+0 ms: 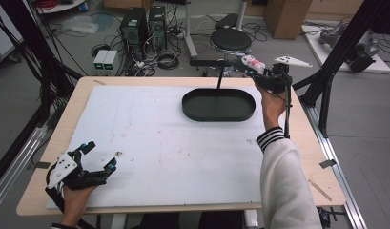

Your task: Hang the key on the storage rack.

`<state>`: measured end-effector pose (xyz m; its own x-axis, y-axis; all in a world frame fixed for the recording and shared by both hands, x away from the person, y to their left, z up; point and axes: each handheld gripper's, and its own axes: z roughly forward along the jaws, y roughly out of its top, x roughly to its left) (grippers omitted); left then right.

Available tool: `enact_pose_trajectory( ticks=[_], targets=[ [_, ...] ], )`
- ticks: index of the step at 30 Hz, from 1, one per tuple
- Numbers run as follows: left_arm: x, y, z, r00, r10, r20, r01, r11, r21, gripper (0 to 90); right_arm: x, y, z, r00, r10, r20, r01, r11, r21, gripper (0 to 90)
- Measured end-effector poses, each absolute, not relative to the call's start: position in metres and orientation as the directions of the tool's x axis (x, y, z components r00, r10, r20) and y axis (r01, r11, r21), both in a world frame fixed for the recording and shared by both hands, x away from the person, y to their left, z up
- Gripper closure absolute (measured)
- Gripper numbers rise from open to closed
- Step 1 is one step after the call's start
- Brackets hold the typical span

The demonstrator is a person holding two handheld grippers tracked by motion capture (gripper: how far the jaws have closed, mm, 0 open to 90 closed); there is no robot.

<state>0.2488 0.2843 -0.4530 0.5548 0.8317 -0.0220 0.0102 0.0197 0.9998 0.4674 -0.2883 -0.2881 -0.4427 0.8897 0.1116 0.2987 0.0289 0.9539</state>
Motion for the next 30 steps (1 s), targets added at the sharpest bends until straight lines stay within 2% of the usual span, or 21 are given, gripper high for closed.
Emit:
enact_pose_trajectory(
  ticks=[24, 30],
  targets=[
    [0.25, 0.285, -0.453, 0.555, 0.832, -0.023, 0.019, 0.015, 1.0, 1.7, 0.448, -0.297, -0.311, -0.457, 0.885, 0.083, 0.315, 0.074, 0.946, 55.4],
    [0.25, 0.284, -0.453, 0.555, 0.832, -0.021, 0.018, 0.013, 1.0, 1.7, 0.447, -0.295, -0.319, -0.455, 0.89, 0.038, 0.348, 0.138, 0.927, 55.4]
  ],
)
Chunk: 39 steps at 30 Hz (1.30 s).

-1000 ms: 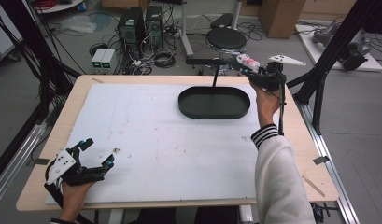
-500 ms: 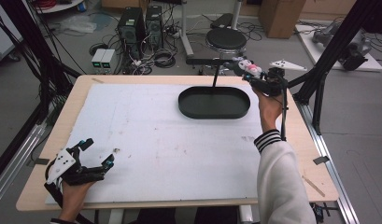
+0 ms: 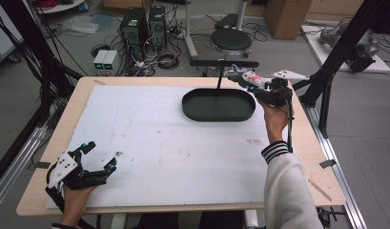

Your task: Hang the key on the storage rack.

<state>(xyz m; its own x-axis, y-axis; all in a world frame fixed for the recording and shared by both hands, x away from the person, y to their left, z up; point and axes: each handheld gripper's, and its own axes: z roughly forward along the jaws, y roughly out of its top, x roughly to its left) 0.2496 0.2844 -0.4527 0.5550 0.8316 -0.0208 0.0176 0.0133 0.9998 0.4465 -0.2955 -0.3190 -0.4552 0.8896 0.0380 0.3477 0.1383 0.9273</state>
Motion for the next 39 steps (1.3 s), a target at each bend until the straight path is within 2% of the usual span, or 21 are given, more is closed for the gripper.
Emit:
enact_pose_trajectory(
  ticks=[25, 27, 28, 29, 30, 32, 34, 39],
  targets=[
    [0.25, 0.285, -0.453, 0.557, 0.83, -0.024, 0.023, 0.013, 1.0, 1.7, 0.471, -0.284, -0.348, -0.438, 0.895, 0.081, 0.416, 0.122, 0.901, 53.7],
    [0.25, 0.284, -0.453, 0.557, 0.83, -0.025, 0.022, 0.016, 1.0, 1.7, 0.474, -0.284, -0.349, -0.451, 0.889, 0.08, 0.42, 0.132, 0.898, 46.6],
    [0.25, 0.284, -0.453, 0.555, 0.831, -0.024, 0.022, 0.015, 1.0, 1.7, 0.475, -0.284, -0.35, -0.455, 0.887, 0.083, 0.422, 0.132, 0.897, 31.3],
    [0.25, 0.285, -0.453, 0.555, 0.831, -0.025, 0.024, 0.014, 1.0, 1.7, 0.476, -0.282, -0.351, -0.435, 0.897, 0.08, 0.417, 0.121, 0.901, 9.1],
    [0.25, 0.285, -0.453, 0.556, 0.831, -0.026, 0.024, 0.015, 1.0, 1.7, 0.476, -0.28, -0.352, -0.408, 0.911, 0.068, 0.423, 0.122, 0.898, 0.7],
    [0.251, 0.285, -0.453, 0.555, 0.831, -0.029, 0.027, 0.016, 1.0, 1.7, 0.473, -0.282, -0.35, -0.425, 0.903, 0.061, 0.432, 0.144, 0.89, 0.3],
    [0.251, 0.285, -0.452, 0.557, 0.83, -0.028, 0.032, 0.012, 0.999, 1.7, 0.464, -0.285, -0.345, -0.437, 0.897, 0.066, 0.403, 0.13, 0.906, 0.3],
    [0.25, 0.283, -0.452, 0.558, 0.83, -0.013, 0.026, -0.002, 1.0, 1.7, 0.432, -0.298, -0.332, -0.532, 0.842, 0.092, 0.322, 0.101, 0.941, 0.3]
  ],
)
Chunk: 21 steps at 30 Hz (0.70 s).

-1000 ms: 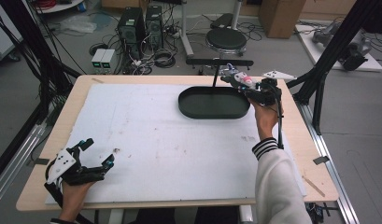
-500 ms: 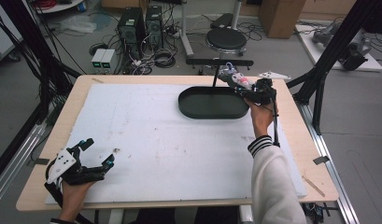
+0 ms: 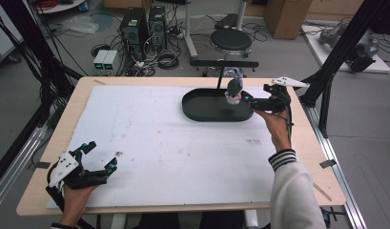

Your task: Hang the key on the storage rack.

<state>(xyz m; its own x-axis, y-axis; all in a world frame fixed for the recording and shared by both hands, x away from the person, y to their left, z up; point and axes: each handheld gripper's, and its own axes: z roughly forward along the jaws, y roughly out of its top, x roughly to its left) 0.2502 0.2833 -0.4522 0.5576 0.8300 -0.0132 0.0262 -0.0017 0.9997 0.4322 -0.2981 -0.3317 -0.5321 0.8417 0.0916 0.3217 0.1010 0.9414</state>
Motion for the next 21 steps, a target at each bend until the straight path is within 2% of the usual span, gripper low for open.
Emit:
enact_pose_trajectory(
  ticks=[5, 8, 11, 21],
  targets=[
    [0.25, 0.283, -0.452, 0.555, 0.832, -0.012, 0.023, -0.001, 1.0, 1.7, 0.394, -0.308, -0.338, -0.635, 0.771, 0.049, 0.246, 0.142, 0.959, 0.4],
    [0.25, 0.283, -0.452, 0.554, 0.833, -0.011, 0.022, -0.001, 1.0, 1.7, 0.372, -0.315, -0.349, -0.663, 0.749, 0.013, 0.22, 0.178, 0.959, 0.4],
    [0.25, 0.283, -0.452, 0.553, 0.833, -0.009, 0.022, -0.004, 1.0, 1.7, 0.353, -0.324, -0.362, -0.689, 0.725, -0.003, 0.165, 0.16, 0.973, 0.4],
    [0.249, 0.283, -0.453, 0.548, 0.836, -0.009, 0.016, 0.001, 1.0, 1.7, 0.307, -0.352, -0.413, -0.674, 0.738, 0.029, 0.09, 0.043, 0.995, 0.3]
  ],
)
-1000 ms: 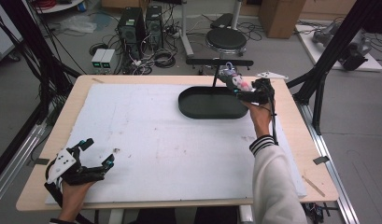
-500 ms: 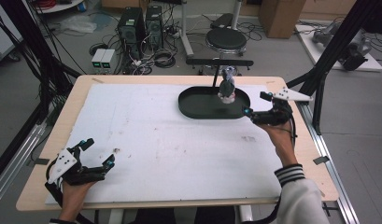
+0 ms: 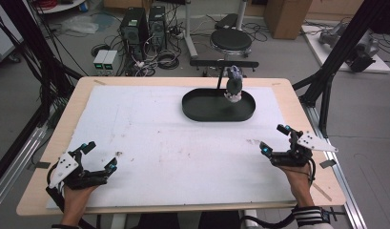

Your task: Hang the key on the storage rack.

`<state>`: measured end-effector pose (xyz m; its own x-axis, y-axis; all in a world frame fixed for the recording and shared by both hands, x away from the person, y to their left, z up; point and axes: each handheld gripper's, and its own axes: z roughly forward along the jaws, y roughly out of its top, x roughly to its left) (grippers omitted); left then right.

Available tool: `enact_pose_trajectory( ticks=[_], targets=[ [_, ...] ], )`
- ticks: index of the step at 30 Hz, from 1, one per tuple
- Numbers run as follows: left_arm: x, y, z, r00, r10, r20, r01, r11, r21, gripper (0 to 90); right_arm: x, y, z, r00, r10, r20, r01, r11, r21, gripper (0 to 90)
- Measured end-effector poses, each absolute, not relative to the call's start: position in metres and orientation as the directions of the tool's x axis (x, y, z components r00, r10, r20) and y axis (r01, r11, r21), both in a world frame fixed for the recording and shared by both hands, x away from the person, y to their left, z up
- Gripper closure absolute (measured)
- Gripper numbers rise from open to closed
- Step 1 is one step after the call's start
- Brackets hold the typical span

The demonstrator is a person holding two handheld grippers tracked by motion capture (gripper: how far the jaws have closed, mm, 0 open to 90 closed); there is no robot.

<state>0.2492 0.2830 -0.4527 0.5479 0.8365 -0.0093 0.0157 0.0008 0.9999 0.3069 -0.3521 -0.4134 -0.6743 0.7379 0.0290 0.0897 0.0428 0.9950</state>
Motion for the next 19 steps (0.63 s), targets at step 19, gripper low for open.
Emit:
enact_pose_trajectory(
  ticks=[19],
  targets=[
    [0.247, 0.283, -0.453, 0.548, 0.837, -0.001, 0.0, 0.001, 1.0, 1.7, 0.294, -0.352, -0.452, -0.641, 0.767, 0.024, 0.045, 0.007, 0.999, 0.4]
  ],
)
